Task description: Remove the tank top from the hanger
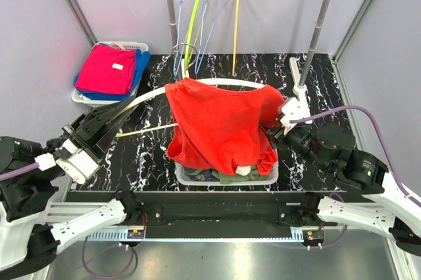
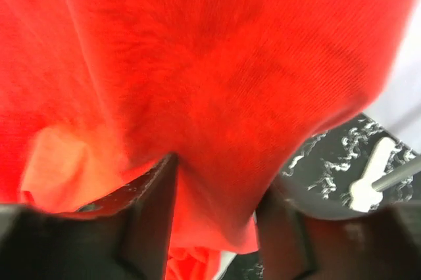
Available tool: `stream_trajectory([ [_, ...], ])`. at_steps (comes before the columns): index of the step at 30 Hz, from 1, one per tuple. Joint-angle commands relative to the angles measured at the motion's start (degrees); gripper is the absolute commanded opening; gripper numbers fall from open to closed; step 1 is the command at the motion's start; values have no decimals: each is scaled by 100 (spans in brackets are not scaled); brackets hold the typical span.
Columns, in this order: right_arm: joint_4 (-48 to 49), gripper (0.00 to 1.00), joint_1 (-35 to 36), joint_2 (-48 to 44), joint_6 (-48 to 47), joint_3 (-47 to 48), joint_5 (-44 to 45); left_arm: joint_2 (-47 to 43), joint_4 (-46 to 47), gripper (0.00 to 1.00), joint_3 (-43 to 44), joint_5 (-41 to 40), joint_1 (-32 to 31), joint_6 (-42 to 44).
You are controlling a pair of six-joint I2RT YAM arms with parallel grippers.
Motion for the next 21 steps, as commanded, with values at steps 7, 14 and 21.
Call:
stream_trajectory([
  [7,319,0,-8,-501,246,42,690,-171,811,0,-3,-200,34,-4],
  [14,-208,0,-8,-1056,632,42,2299,-232,960,0,6,-279,113,-31],
  [21,-762,0,-8,-846,967,16,2599,-259,1022,0,94,-271,201,-127],
])
